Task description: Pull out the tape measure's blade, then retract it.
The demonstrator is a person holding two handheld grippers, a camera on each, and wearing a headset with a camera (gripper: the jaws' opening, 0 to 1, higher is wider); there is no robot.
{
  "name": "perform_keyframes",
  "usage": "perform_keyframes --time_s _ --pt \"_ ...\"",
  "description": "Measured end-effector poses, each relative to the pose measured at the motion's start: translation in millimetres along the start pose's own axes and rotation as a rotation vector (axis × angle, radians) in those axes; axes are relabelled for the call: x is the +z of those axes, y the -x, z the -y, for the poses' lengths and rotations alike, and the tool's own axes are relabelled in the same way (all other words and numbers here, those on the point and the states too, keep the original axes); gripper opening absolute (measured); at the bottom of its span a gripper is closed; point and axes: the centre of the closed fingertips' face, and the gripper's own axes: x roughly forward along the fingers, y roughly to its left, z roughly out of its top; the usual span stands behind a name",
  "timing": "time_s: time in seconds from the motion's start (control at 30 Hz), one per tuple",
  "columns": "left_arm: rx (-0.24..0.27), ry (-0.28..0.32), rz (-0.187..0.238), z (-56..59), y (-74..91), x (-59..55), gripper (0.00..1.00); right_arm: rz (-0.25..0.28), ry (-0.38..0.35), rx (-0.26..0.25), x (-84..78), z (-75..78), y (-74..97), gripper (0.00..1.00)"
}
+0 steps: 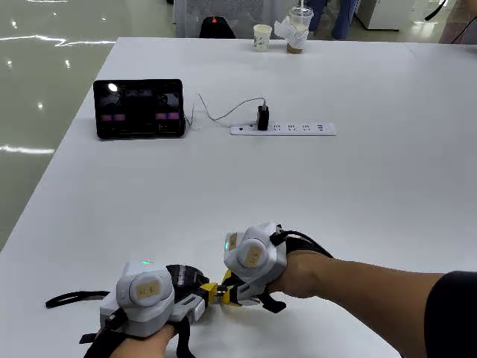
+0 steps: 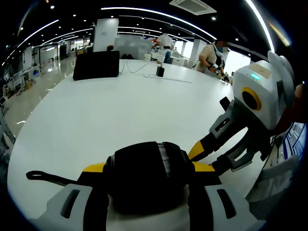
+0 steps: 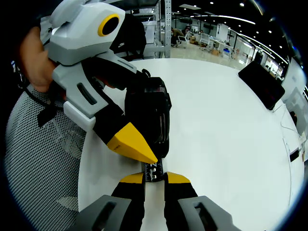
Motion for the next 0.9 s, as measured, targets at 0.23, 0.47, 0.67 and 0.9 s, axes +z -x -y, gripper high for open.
perform_keyframes --time_s 0.23,0.47,0.67,0.9 --pt "-0.003 0.004 -0.003 0.0 0.3 -0.2 0.62 0.001 0.003 0.004 3.0 0.1 -1.8 0.11" --pt "-0.003 0.008 -0.001 0.2 0.3 0.1 0.62 0.007 0.0 0.003 5.5 0.1 -4.1 0.11" --pt "-0.004 0.01 -0.001 0.3 0.2 -0.1 0.62 0.01 0.003 0.004 7.4 -0.5 -4.9 0.12" --pt "-0.004 0.012 0.0 0.1 0.3 -0.3 0.62 0.013 0.007 0.009 9.3 -0.8 -5.8 0.12"
